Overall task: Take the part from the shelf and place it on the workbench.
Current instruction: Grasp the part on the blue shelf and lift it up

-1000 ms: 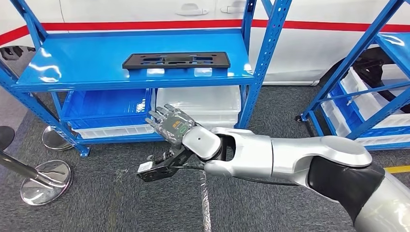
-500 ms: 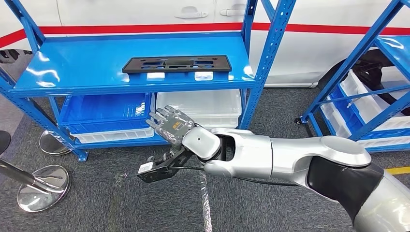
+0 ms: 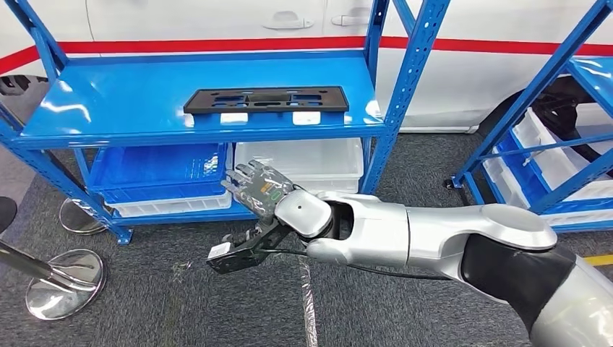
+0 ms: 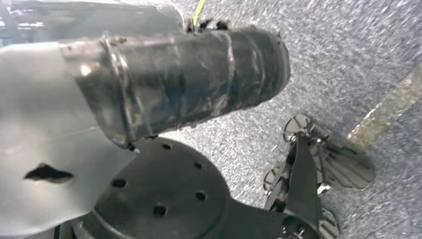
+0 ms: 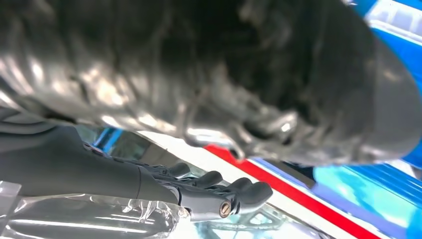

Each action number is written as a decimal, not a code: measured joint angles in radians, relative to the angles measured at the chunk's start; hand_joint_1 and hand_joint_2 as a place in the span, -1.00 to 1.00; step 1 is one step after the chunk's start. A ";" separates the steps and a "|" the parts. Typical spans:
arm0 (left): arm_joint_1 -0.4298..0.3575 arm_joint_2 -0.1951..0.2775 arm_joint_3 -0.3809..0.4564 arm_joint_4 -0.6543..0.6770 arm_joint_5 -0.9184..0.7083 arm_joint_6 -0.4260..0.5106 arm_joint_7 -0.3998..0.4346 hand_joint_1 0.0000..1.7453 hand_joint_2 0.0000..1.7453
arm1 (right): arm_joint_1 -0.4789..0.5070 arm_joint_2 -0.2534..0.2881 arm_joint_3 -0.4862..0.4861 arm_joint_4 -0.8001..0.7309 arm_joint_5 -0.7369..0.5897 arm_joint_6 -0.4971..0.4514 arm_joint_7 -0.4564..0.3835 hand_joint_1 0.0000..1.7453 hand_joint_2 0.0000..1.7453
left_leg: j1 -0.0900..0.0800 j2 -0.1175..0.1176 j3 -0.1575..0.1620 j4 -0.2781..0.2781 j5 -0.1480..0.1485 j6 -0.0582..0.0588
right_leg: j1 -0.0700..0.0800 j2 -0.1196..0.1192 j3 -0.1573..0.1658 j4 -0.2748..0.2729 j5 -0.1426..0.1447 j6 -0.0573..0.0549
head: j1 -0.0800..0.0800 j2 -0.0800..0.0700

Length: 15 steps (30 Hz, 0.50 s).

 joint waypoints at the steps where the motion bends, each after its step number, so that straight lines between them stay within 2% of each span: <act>1: 0.000 0.000 0.000 0.000 0.000 0.001 0.000 -1.00 -1.00 | 0.000 -0.002 -0.001 0.000 0.003 0.003 0.000 -1.00 -1.00 | 0.000 0.001 0.000 0.002 -0.004 -0.005 | -0.004 0.000 0.004 -0.004 0.000 -0.003 | 0.000 0.000; 3: 0.002 0.001 0.000 0.000 0.000 0.004 0.000 -1.00 -1.00 | -0.001 -0.005 -0.005 0.000 0.010 0.009 0.001 -1.00 -1.00 | -0.001 0.004 -0.019 0.049 -0.033 -0.014 | -0.012 0.000 0.013 -0.011 -0.002 -0.010 | -0.002 0.000; 4: 0.003 0.001 0.000 0.000 0.000 0.006 0.000 -1.00 -1.00 | -0.001 -0.006 -0.006 0.000 0.013 0.011 0.001 -1.00 -1.00 | 0.000 0.005 -0.046 0.101 -0.058 -0.018 | -0.013 -0.001 0.016 -0.011 -0.003 -0.013 | -0.002 0.000; 6: 0.003 0.001 0.001 0.000 0.000 0.007 0.000 -1.00 -1.00 | 0.002 -0.006 -0.008 0.000 0.023 0.014 0.001 -1.00 -1.00 | 0.001 0.006 -0.120 0.232 -0.105 -0.023 | -0.011 -0.001 0.018 -0.010 -0.008 -0.017 | -0.002 0.000; 7: 0.002 0.001 0.001 0.000 0.000 0.007 0.000 -1.00 -1.00 | 0.005 -0.006 -0.008 0.000 0.029 0.016 0.001 -1.00 -1.00 | 0.001 0.006 -0.147 0.271 -0.107 -0.024 | -0.011 0.000 0.019 -0.008 -0.010 -0.017 | -0.001 0.000; 8: 0.003 0.001 0.001 0.000 0.000 0.007 0.000 -1.00 -1.00 | 0.009 -0.006 -0.009 0.000 0.035 0.019 0.001 -1.00 -1.00 | 0.001 0.006 -0.155 0.272 -0.090 -0.024 | -0.010 0.000 0.020 -0.005 -0.014 -0.017 | -0.002 0.000; 9: 0.003 0.002 0.001 0.000 0.000 0.007 0.000 -1.00 -1.00 | 0.011 -0.006 -0.009 0.000 0.040 0.022 0.001 -1.00 -1.00 | 0.001 0.006 -0.142 0.232 -0.054 -0.024 | -0.010 0.000 0.022 0.000 -0.019 -0.016 | -0.002 0.000; 10: 0.003 0.003 0.001 0.000 0.000 0.007 0.000 -1.00 -1.00 | 0.013 -0.006 -0.011 0.000 0.046 0.025 0.000 -1.00 -1.00 | 0.001 0.006 -0.115 0.165 -0.014 -0.021 | -0.011 0.001 0.025 0.006 -0.026 -0.015 | -0.002 0.000; 11: 0.003 0.004 0.001 0.000 0.000 0.006 0.000 -1.00 -1.00 | 0.014 -0.006 -0.013 0.000 0.051 0.027 0.000 -1.00 -1.00 | 0.000 0.006 -0.086 0.102 0.012 -0.018 | -0.009 0.001 0.026 0.011 -0.032 -0.012 | -0.002 0.000; 12: 0.002 0.005 0.001 0.000 0.000 0.006 0.000 -1.00 -1.00 | 0.015 -0.006 -0.016 0.000 0.055 0.028 0.001 -1.00 -1.00 | -0.002 0.006 -0.064 0.054 0.027 -0.014 | -0.008 0.002 0.025 0.016 -0.036 -0.009 | -0.002 0.000; 13: 0.001 0.006 0.001 0.000 -0.001 0.005 0.000 -1.00 -1.00 | 0.015 -0.006 -0.018 0.000 0.058 0.029 0.001 -1.00 -1.00 | -0.003 0.005 -0.053 0.030 0.029 -0.010 | -0.006 0.002 0.024 0.019 -0.039 -0.004 | -0.001 0.000; 15: 0.001 0.006 0.001 0.000 -0.001 0.004 0.000 -1.00 -1.00 | 0.016 -0.006 -0.022 0.000 0.063 0.029 0.000 -1.00 -1.00 | -0.006 0.003 -0.049 0.025 0.025 0.000 | -0.005 0.002 0.023 0.019 -0.041 0.004 | 0.001 0.000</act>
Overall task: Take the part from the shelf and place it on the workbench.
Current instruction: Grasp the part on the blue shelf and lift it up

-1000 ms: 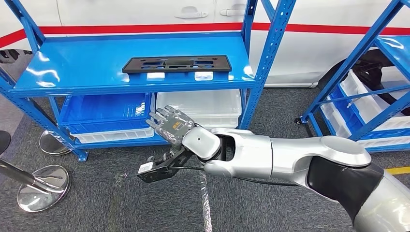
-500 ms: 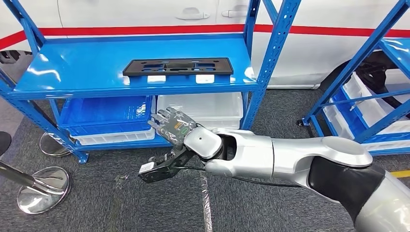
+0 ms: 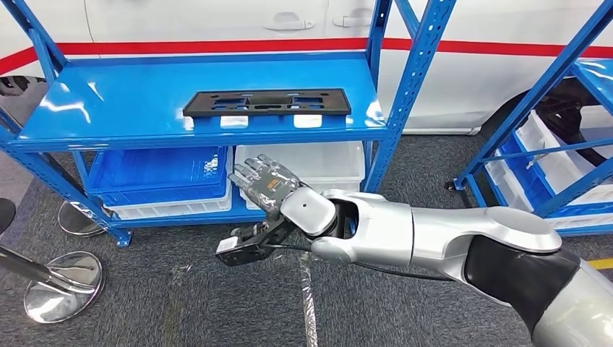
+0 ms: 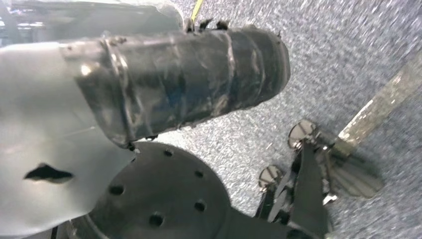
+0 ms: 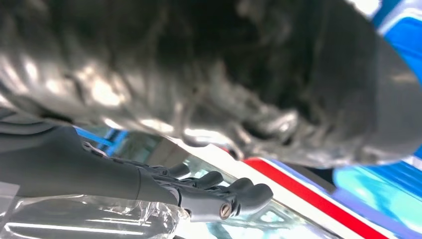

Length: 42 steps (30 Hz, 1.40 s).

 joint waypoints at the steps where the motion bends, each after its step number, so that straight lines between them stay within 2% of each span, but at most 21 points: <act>1: 0.001 0.000 0.000 0.000 0.000 0.000 0.000 -1.00 -1.00 | 0.001 0.000 -0.001 0.000 0.002 0.000 0.000 -1.00 -1.00 | 0.002 0.000 0.003 -0.003 0.001 0.005 | -0.001 -0.001 0.000 0.002 -0.003 0.005 | 0.000 0.000; 3: 0.002 0.000 0.000 0.000 -0.001 0.000 0.000 -1.00 -1.00 | 0.002 0.000 -0.005 -0.001 0.007 0.000 0.000 -1.00 -1.00 | 0.006 0.000 0.013 -0.011 0.001 0.014 | -0.002 -0.003 -0.019 0.047 -0.031 0.014 | 0.003 0.000; 6: 0.001 0.001 0.000 0.000 -0.003 0.000 0.001 -1.00 -1.00 | 0.009 0.000 -0.009 -0.001 0.015 0.000 0.000 -1.00 -1.00 | 0.007 0.001 0.020 -0.014 -0.003 0.023 | -0.007 -0.005 -0.118 0.232 -0.102 0.025 | 0.007 0.000; 7: 0.001 0.001 0.000 0.000 -0.005 0.001 0.002 -1.00 -1.00 | 0.014 0.000 -0.010 -0.001 0.016 0.001 0.000 -1.00 -1.00 | 0.007 0.001 0.021 -0.013 -0.005 0.024 | -0.008 -0.005 -0.145 0.272 -0.106 0.026 | 0.008 0.000; 8: 0.001 0.001 0.000 0.000 -0.007 0.003 0.002 -1.00 -1.00 | 0.018 0.000 -0.010 -0.001 0.017 0.002 0.000 -1.00 -1.00 | 0.007 0.000 0.024 -0.013 -0.007 0.024 | -0.009 -0.006 -0.153 0.272 -0.089 0.026 | 0.008 0.000; 10: 0.002 0.001 0.000 0.000 -0.010 0.008 0.003 -1.00 -1.00 | 0.022 0.000 -0.013 -0.001 0.020 0.004 0.000 -1.00 -1.00 | 0.008 -0.001 0.033 -0.012 -0.014 0.021 | -0.010 -0.007 -0.113 0.165 -0.014 0.021 | 0.009 0.000; 12: 0.002 0.001 0.000 0.000 -0.011 0.011 0.002 -1.00 -1.00 | 0.021 0.000 -0.018 -0.002 0.024 0.007 0.000 -1.00 -1.00 | 0.005 -0.002 0.037 -0.010 -0.022 0.014 | -0.006 -0.006 -0.057 0.044 0.033 0.013 | 0.008 0.000; 16: 0.000 0.002 0.000 0.000 -0.012 0.013 0.001 -1.00 -1.00 | 0.024 0.000 -0.022 -0.005 0.028 0.011 0.000 -1.00 -1.00 | 0.003 -0.002 0.040 -0.013 -0.029 -0.007 | -0.003 -0.003 -0.033 -0.003 0.034 -0.001 | 0.007 0.000; 18: 0.000 0.002 0.000 0.000 -0.014 0.014 0.001 -1.00 -1.00 | 0.023 0.000 -0.025 -0.006 0.029 0.012 0.000 -1.00 -1.00 | 0.004 0.000 0.025 0.027 -0.055 -0.017 | -0.008 -0.003 -0.023 -0.011 0.033 -0.012 | 0.004 0.000; 21: 0.001 0.002 0.001 0.000 -0.016 0.016 0.001 -1.00 -1.00 | 0.025 0.000 -0.028 -0.006 0.029 0.014 0.000 -1.00 -1.00 | 0.006 0.002 -0.071 0.210 -0.130 -0.027 | -0.007 -0.004 -0.014 -0.013 0.028 -0.023 | -0.001 0.000; 23: 0.002 0.002 0.001 0.000 -0.017 0.016 0.001 -1.00 -1.00 | 0.030 0.000 -0.028 -0.006 0.030 0.016 0.000 -1.00 -1.00 | 0.006 0.002 -0.114 0.269 -0.127 -0.029 | -0.005 -0.004 -0.011 -0.011 0.023 -0.026 | -0.001 0.000; 24: 0.002 0.002 0.001 0.000 -0.018 0.016 0.001 -1.00 -1.00 | 0.031 0.000 -0.028 -0.006 0.030 0.017 0.000 -1.00 -1.00 | 0.006 0.002 -0.108 0.241 -0.097 -0.028 | -0.005 -0.003 -0.008 -0.009 0.020 -0.026 | -0.001 0.000; 26: 0.002 0.002 0.001 0.000 -0.018 0.017 0.001 -1.00 -1.00 | 0.031 0.000 -0.028 -0.006 0.031 0.017 0.000 -1.00 -1.00 | 0.006 0.002 -0.053 0.109 -0.022 -0.020 | -0.004 -0.002 0.000 -0.006 0.011 -0.023 | -0.001 0.000; 27: 0.001 0.002 0.001 0.000 -0.018 0.017 0.000 -1.00 -1.00 | 0.031 0.000 -0.028 -0.006 0.031 0.017 0.000 -1.00 -1.00 | 0.004 0.002 -0.024 0.048 -0.001 -0.016 | -0.002 -0.001 0.002 -0.003 0.007 -0.020 | -0.001 0.000; 29: 0.000 0.002 0.001 0.000 -0.019 0.016 -0.001 -1.00 -1.00 | 0.030 0.000 -0.028 -0.006 0.031 0.017 0.000 -1.00 -1.00 | 0.000 0.001 0.003 -0.007 0.006 -0.007 | 0.000 0.000 0.003 -0.003 0.002 -0.011 | -0.001 0.000; 33: 0.001 0.003 0.001 0.000 -0.021 0.013 -0.005 -1.00 -1.00 | 0.027 0.001 -0.028 -0.007 0.029 0.015 0.000 -1.00 -1.00 | 0.008 0.001 0.020 -0.026 0.008 0.012 | 0.002 -0.002 -0.007 0.026 -0.022 0.009 | 0.002 0.000; 36: 0.000 0.003 0.001 0.000 -0.023 0.012 -0.006 -1.00 -1.00 | 0.028 0.001 -0.028 -0.007 0.027 0.015 0.000 -1.00 -1.00 | 0.011 0.001 0.027 -0.030 0.004 0.022 | -0.006 -0.003 -0.097 0.198 -0.097 0.021 | 0.005 0.000; 37: 0.000 0.003 0.001 0.000 -0.024 0.013 -0.006 -1.00 -1.00 | 0.030 0.001 -0.028 -0.007 0.026 0.015 0.000 -1.00 -1.00 | 0.012 0.001 0.028 -0.029 0.002 0.022 | -0.010 -0.004 -0.128 0.248 -0.107 0.024 | 0.005 0.000; 39: 0.001 0.003 0.001 0.000 -0.025 0.013 -0.006 -1.00 -1.00 | 0.034 0.001 -0.027 -0.007 0.026 0.015 0.000 -1.00 -1.00 | 0.014 0.000 0.033 -0.026 -0.006 0.019 | -0.017 -0.005 -0.142 0.245 -0.072 0.030 | 0.005 0.000; 41: 0.003 0.003 0.001 0.000 -0.027 0.014 -0.007 -1.00 -1.00 | 0.034 0.001 -0.027 -0.007 0.026 0.016 0.000 -1.00 -1.00 | 0.018 -0.001 0.043 -0.021 -0.017 0.011 | -0.022 -0.007 -0.090 0.119 0.003 0.032 | 0.005 0.000; 42: 0.002 0.003 0.001 0.000 -0.027 0.015 -0.007 -1.00 -1.00 | 0.033 0.000 -0.027 -0.007 0.027 0.017 0.000 -1.00 -1.00 | 0.017 -0.002 0.046 -0.018 -0.023 0.005 | -0.021 -0.007 -0.061 0.060 0.025 0.031 | 0.005 0.000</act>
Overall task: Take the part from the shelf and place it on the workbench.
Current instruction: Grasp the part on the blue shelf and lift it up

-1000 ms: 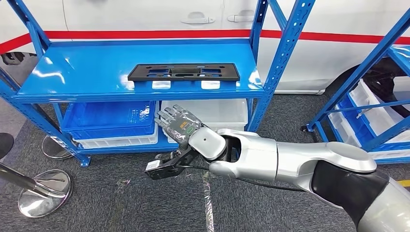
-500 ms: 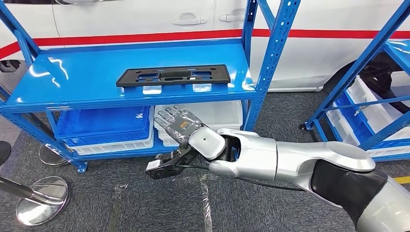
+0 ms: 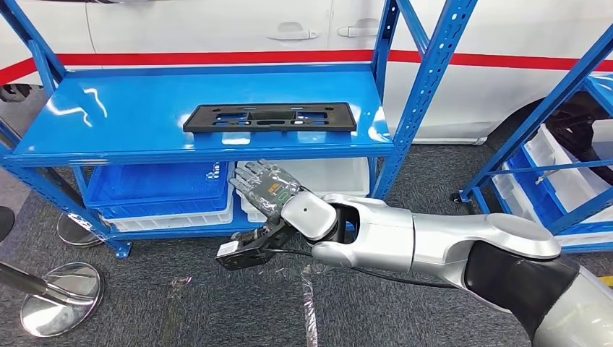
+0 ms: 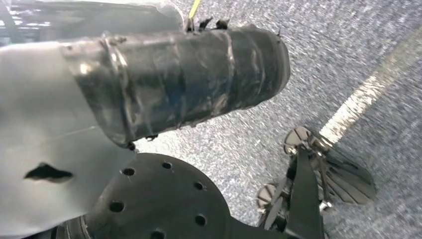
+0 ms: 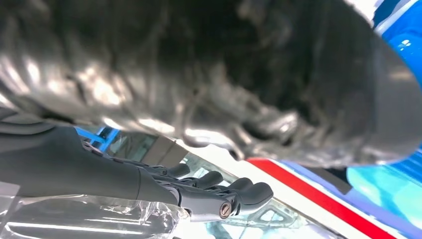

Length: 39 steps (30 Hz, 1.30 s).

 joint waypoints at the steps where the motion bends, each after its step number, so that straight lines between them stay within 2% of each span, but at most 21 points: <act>1: -0.001 0.000 0.000 0.000 0.000 0.000 0.000 -1.00 -1.00 | -0.001 0.000 0.000 0.000 0.001 0.001 0.000 -1.00 -1.00 | -0.001 -0.001 0.001 0.001 -0.004 -0.006 | 0.002 0.001 0.018 -0.038 0.009 -0.002 | 0.000 0.000; 3: -0.003 0.000 0.000 0.000 -0.001 0.000 0.000 -1.00 -1.00 | -0.002 -0.001 0.000 -0.001 0.002 0.002 0.000 -1.00 -1.00 | -0.003 -0.001 0.002 0.000 -0.006 -0.018 | 0.009 0.003 0.027 -0.055 0.003 -0.010 | 0.000 0.000; 6: -0.003 0.000 0.000 0.000 -0.001 0.001 -0.001 -1.00 -1.00 | -0.003 -0.002 -0.001 -0.003 0.003 0.003 0.000 -1.00 -1.00 | -0.001 0.002 -0.005 0.022 -0.027 -0.032 | 0.002 0.005 0.037 -0.064 0.003 -0.030 | -0.003 0.000; 9: -0.003 0.001 0.000 0.000 -0.001 0.002 -0.001 -1.00 -1.00 | -0.003 -0.002 0.000 -0.004 0.004 0.003 0.000 -1.00 -1.00 | 0.000 0.004 -0.094 0.193 -0.097 -0.038 | 0.004 0.004 0.049 -0.069 -0.003 -0.045 | -0.010 0.000; 11: -0.002 0.001 0.000 0.000 -0.001 0.003 -0.002 -1.00 -1.00 | -0.001 -0.002 0.000 -0.004 0.006 0.003 0.000 -1.00 -1.00 | 0.000 0.004 -0.155 0.282 -0.111 -0.039 | 0.009 0.004 0.052 -0.067 -0.008 -0.050 | -0.010 0.000; 13: -0.001 0.001 0.000 0.000 -0.001 0.005 -0.003 -1.00 -1.00 | 0.000 -0.002 0.000 -0.004 0.012 0.000 0.000 -1.00 -1.00 | -0.001 0.004 -0.145 0.229 -0.053 -0.034 | 0.012 0.006 0.058 -0.065 -0.015 -0.050 | -0.010 0.000; 15: -0.001 0.001 0.000 0.000 -0.001 0.006 -0.004 -1.00 -1.00 | 0.000 -0.002 0.000 -0.005 0.026 -0.009 0.000 -1.00 -1.00 | -0.004 0.004 -0.084 0.089 0.017 -0.025 | 0.015 0.008 0.066 -0.062 -0.023 -0.046 | -0.010 0.000; 16: -0.002 0.001 0.001 0.000 -0.001 0.007 -0.005 -1.00 -1.00 | 0.000 -0.002 0.000 -0.006 0.037 -0.015 0.000 -1.00 -1.00 | -0.007 0.004 -0.061 0.041 0.033 -0.022 | 0.017 0.009 0.067 -0.061 -0.026 -0.042 | -0.010 0.000; 18: -0.003 0.001 0.001 0.000 -0.003 0.008 -0.006 -1.00 -1.00 | 0.000 -0.002 0.000 -0.007 0.061 -0.028 0.000 -1.00 -1.00 | -0.012 0.002 -0.044 0.010 0.031 -0.016 | 0.019 0.011 0.068 -0.062 -0.029 -0.033 | -0.009 0.000; 21: -0.002 0.001 0.002 0.000 -0.005 0.010 -0.007 -1.00 -1.00 | 0.002 -0.005 -0.002 -0.009 0.078 -0.043 0.000 -1.00 -1.00 | -0.006 0.002 -0.031 -0.006 0.034 -0.002 | 0.017 0.009 0.069 -0.053 -0.042 -0.018 | -0.007 0.000; 23: -0.002 0.001 0.003 0.000 -0.006 0.012 -0.008 -1.00 -1.00 | 0.004 -0.010 -0.004 -0.010 0.082 -0.052 0.000 -1.00 -1.00 | -0.002 0.004 -0.020 -0.016 0.035 0.006 | 0.015 0.007 0.030 0.032 -0.086 -0.009 | -0.003 0.000; 25: -0.003 0.002 0.004 0.000 -0.007 0.012 -0.009 -1.00 -1.00 | 0.011 -0.014 -0.005 -0.010 0.085 -0.059 0.000 -1.00 -1.00 | -0.003 0.004 -0.018 -0.016 0.033 0.011 | 0.012 0.005 -0.047 0.169 -0.137 -0.003 | -0.002 0.000; 26: -0.003 0.002 0.005 0.000 -0.008 0.013 -0.009 -1.00 -1.00 | 0.017 -0.016 -0.005 -0.010 0.086 -0.061 0.000 -1.00 -1.00 | -0.003 0.004 -0.017 -0.015 0.030 0.012 | 0.011 0.004 -0.077 0.215 -0.145 -0.001 | -0.002 0.000; 27: -0.002 0.002 0.005 0.000 -0.008 0.013 -0.009 -1.00 -1.00 | 0.022 -0.016 -0.005 -0.010 0.087 -0.063 0.000 -1.00 -1.00 | -0.003 0.003 -0.015 -0.015 0.028 0.012 | 0.010 0.004 -0.091 0.227 -0.134 -0.001 | -0.002 0.000; 28: -0.002 0.002 0.006 0.000 -0.008 0.013 -0.009 -1.00 -1.00 | 0.025 -0.017 -0.005 -0.010 0.088 -0.065 0.000 -1.00 -1.00 | -0.002 0.003 -0.012 -0.014 0.025 0.010 | 0.010 0.003 -0.085 0.198 -0.104 -0.001 | -0.002 0.000; 30: 0.000 0.002 0.006 0.000 -0.009 0.013 -0.009 -1.00 -1.00 | 0.026 -0.020 -0.006 -0.010 0.089 -0.068 0.000 -1.00 -1.00 | -0.002 0.001 -0.003 -0.011 0.016 0.005 | 0.009 0.001 -0.029 0.062 -0.024 -0.005 | -0.002 0.000; 31: -0.001 0.002 0.006 0.000 -0.009 0.013 -0.010 -1.00 -1.00 | 0.025 -0.021 -0.007 -0.010 0.089 -0.069 0.000 -1.00 -1.00 | -0.004 0.000 -0.002 -0.007 0.011 0.001 | 0.011 0.001 0.000 -0.001 0.000 -0.008 | -0.002 0.000; 33: -0.002 0.002 0.007 0.000 -0.009 0.013 -0.013 -1.00 -1.00 | 0.025 -0.023 -0.007 -0.013 0.089 -0.071 0.000 -1.00 -1.00 | -0.007 -0.001 -0.003 -0.005 0.005 -0.009 | 0.014 0.002 0.026 -0.058 0.009 -0.017 | -0.003 0.000; 36: -0.003 0.002 0.008 0.000 -0.009 0.014 -0.015 -1.00 -1.00 | 0.025 -0.025 -0.008 -0.015 0.091 -0.071 0.000 -1.00 -1.00 | -0.006 0.001 -0.004 -0.002 -0.003 -0.025 | 0.014 0.005 0.031 -0.065 0.009 -0.035 | -0.003 0.000; 37: -0.003 0.002 0.008 0.000 -0.009 0.014 -0.015 -1.00 -1.00 | 0.026 -0.026 -0.010 -0.015 0.096 -0.070 0.000 -1.00 -1.00 | -0.005 0.002 -0.012 0.017 -0.015 -0.029 | 0.012 0.005 0.035 -0.068 0.009 -0.041 | -0.005 0.000; 39: -0.003 0.002 0.009 0.000 -0.009 0.014 -0.015 -1.00 -1.00 | 0.035 -0.025 -0.019 -0.015 0.120 -0.063 0.000 -1.00 -1.00 | -0.004 0.004 -0.061 0.122 -0.066 -0.036 | 0.012 0.005 0.042 -0.072 0.007 -0.049 | -0.009 0.000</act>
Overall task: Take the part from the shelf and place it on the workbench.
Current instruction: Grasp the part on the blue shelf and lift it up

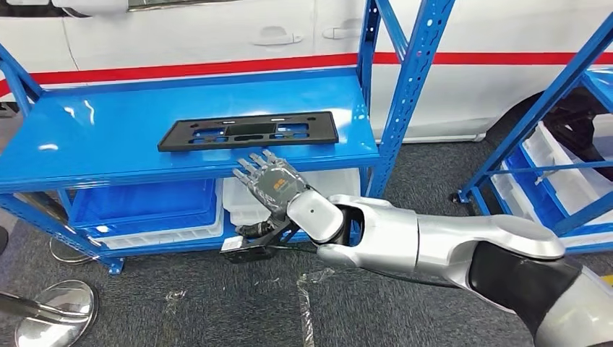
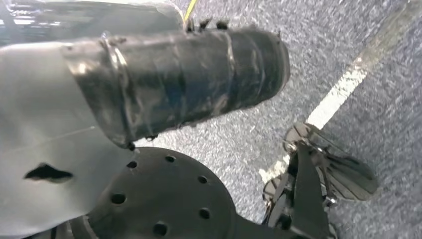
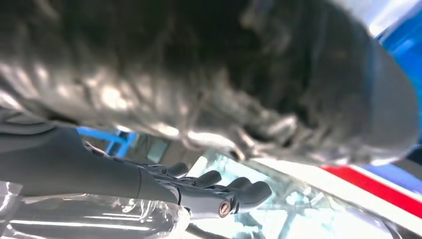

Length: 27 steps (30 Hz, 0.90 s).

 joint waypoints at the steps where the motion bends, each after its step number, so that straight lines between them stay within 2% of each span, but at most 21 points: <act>1: 0.000 0.000 0.001 0.000 0.000 0.000 0.000 -1.00 -1.00 | 0.010 0.001 -0.008 0.000 0.014 0.005 0.000 -1.00 -1.00 | 0.000 0.000 -0.037 0.070 -0.027 -0.002 | 0.002 -0.001 0.002 0.000 -0.002 -0.003 | -0.002 0.000; 2: 0.000 0.000 0.002 0.000 0.000 0.000 0.000 -1.00 -1.00 | 0.023 0.002 -0.017 0.001 0.025 0.011 0.000 -1.00 -1.00 | 0.000 0.000 -0.071 0.128 -0.043 -0.003 | 0.004 -0.002 0.004 0.000 -0.004 -0.006 | -0.001 0.000; 3: 0.001 0.000 0.004 0.000 0.000 0.000 0.000 -1.00 -1.00 | 0.035 0.003 -0.025 0.001 0.032 0.015 0.000 -1.00 -1.00 | 0.000 0.000 -0.090 0.154 -0.040 -0.002 | 0.006 -0.002 0.006 0.001 -0.007 -0.008 | -0.001 0.000; 4: 0.001 0.000 0.005 0.000 0.000 0.000 0.000 -1.00 -1.00 | 0.044 0.004 -0.033 0.001 0.035 0.017 0.000 -1.00 -1.00 | -0.001 0.000 -0.091 0.143 -0.020 0.001 | 0.009 -0.002 0.008 0.002 -0.009 -0.009 | -0.001 0.000; 6: 0.002 0.000 0.006 0.000 0.000 0.001 -0.001 -1.00 -1.00 | 0.050 0.007 -0.045 0.001 0.035 0.021 0.000 -1.00 -1.00 | -0.005 0.000 -0.044 0.025 0.054 0.013 | 0.011 0.000 0.014 0.004 -0.015 -0.009 | -0.001 0.000; 8: 0.000 0.000 0.006 0.000 -0.001 0.001 -0.002 -1.00 -1.00 | 0.046 0.008 -0.051 0.001 0.030 0.030 0.000 -1.00 -1.00 | -0.012 0.000 0.010 -0.091 0.096 0.026 | 0.015 0.002 0.015 0.007 -0.020 -0.004 | -0.001 0.000; 10: -0.002 0.000 0.007 0.000 -0.001 0.001 -0.003 -1.00 -1.00 | 0.044 0.009 -0.052 0.001 0.023 0.037 0.000 -1.00 -1.00 | -0.018 -0.001 0.025 -0.124 0.094 0.032 | 0.015 0.002 0.015 0.005 -0.022 0.005 | -0.001 0.000; 12: -0.001 0.000 0.007 0.000 -0.001 0.000 -0.004 -1.00 -1.00 | 0.042 0.010 -0.052 0.001 0.015 0.038 0.000 -1.00 -1.00 | -0.014 -0.001 0.032 -0.134 0.098 0.039 | 0.015 0.001 0.015 0.006 -0.026 0.016 | 0.000 0.000; 13: 0.000 0.000 0.007 0.000 0.000 0.000 -0.005 -1.00 -1.00 | 0.038 0.010 -0.052 0.001 0.011 0.038 0.000 -1.00 -1.00 | -0.011 -0.001 0.038 -0.141 0.101 0.043 | 0.015 0.000 0.009 0.022 -0.036 0.021 | 0.002 0.000; 14: 0.000 0.000 0.007 0.000 0.000 0.000 -0.006 -1.00 -1.00 | 0.034 0.010 -0.052 0.001 0.007 0.039 0.000 -1.00 -1.00 | -0.007 0.000 0.044 -0.148 0.103 0.046 | 0.014 -0.001 -0.007 0.057 -0.056 0.027 | 0.003 0.000; 16: 0.000 0.001 0.008 0.000 0.001 -0.001 -0.006 -1.00 -1.00 | 0.029 0.010 -0.052 0.002 0.003 0.043 0.000 -1.00 -1.00 | -0.006 0.001 0.049 -0.151 0.101 0.051 | 0.007 -0.003 -0.068 0.176 -0.109 0.035 | 0.006 0.000; 17: -0.001 0.001 0.008 0.000 0.002 -0.002 -0.006 -1.00 -1.00 | 0.029 0.010 -0.051 0.003 0.002 0.045 0.000 -1.00 -1.00 | -0.006 0.000 0.050 -0.150 0.099 0.053 | 0.004 -0.003 -0.101 0.233 -0.125 0.039 | 0.006 0.000; 18: -0.001 0.001 0.008 0.000 0.002 -0.003 -0.006 -1.00 -1.00 | 0.030 0.010 -0.051 0.004 0.000 0.047 0.000 -1.00 -1.00 | -0.006 0.000 0.051 -0.149 0.096 0.053 | 0.000 -0.003 -0.122 0.265 -0.126 0.043 | 0.007 0.000; 19: -0.001 0.001 0.008 0.000 0.002 -0.003 -0.006 -1.00 -1.00 | 0.030 0.010 -0.050 0.005 -0.001 0.048 0.000 -1.00 -1.00 | -0.004 -0.001 0.053 -0.146 0.092 0.052 | -0.004 -0.004 -0.125 0.260 -0.108 0.046 | 0.007 0.000; 20: -0.001 0.001 0.009 0.000 0.002 -0.003 -0.006 -1.00 -1.00 | 0.029 0.010 -0.049 0.006 -0.002 0.048 0.000 -1.00 -1.00 | -0.003 -0.002 0.056 -0.142 0.087 0.050 | -0.007 -0.005 -0.109 0.219 -0.075 0.048 | 0.007 0.000; 21: 0.000 0.001 0.010 0.000 0.002 -0.003 -0.006 -1.00 -1.00 | 0.027 0.010 -0.049 0.007 -0.002 0.048 0.000 -1.00 -1.00 | -0.001 -0.002 0.059 -0.137 0.081 0.046 | -0.009 -0.005 -0.081 0.152 -0.039 0.049 | 0.007 0.000; 22: 0.000 0.001 0.010 0.000 0.003 -0.003 -0.007 -1.00 -1.00 | 0.023 0.010 -0.048 0.008 -0.003 0.048 0.000 -1.00 -1.00 | -0.001 -0.003 0.060 -0.132 0.074 0.041 | -0.008 -0.005 -0.051 0.090 -0.015 0.048 | 0.007 0.000; 23: 0.000 0.001 0.011 0.000 0.003 -0.003 -0.007 -1.00 -1.00 | 0.019 0.011 -0.048 0.009 -0.003 0.049 0.000 -1.00 -1.00 | -0.002 -0.003 0.059 -0.127 0.069 0.035 | -0.006 -0.005 -0.028 0.044 -0.002 0.045 | 0.007 0.000; 24: -0.001 0.001 0.012 0.000 0.003 -0.003 -0.007 -1.00 -1.00 | 0.016 0.011 -0.048 0.009 -0.003 0.049 0.000 -1.00 -1.00 | -0.002 -0.003 0.058 -0.124 0.066 0.029 | -0.003 -0.005 -0.016 0.019 -0.001 0.041 | 0.007 0.000; 25: -0.002 0.001 0.012 0.000 0.003 -0.003 -0.008 -1.00 -1.00 | 0.014 0.011 -0.047 0.010 -0.004 0.050 0.000 -1.00 -1.00 | -0.003 -0.003 0.057 -0.125 0.065 0.023 | 0.000 -0.004 -0.012 0.015 -0.006 0.037 | 0.007 0.000; 27: -0.003 0.001 0.012 0.000 0.003 -0.003 -0.008 -1.00 -1.00 | 0.013 0.012 -0.047 0.010 -0.004 0.052 0.000 -1.00 -1.00 | -0.002 -0.002 0.060 -0.127 0.062 0.013 | -0.003 -0.003 -0.008 0.009 -0.006 0.026 | 0.006 0.000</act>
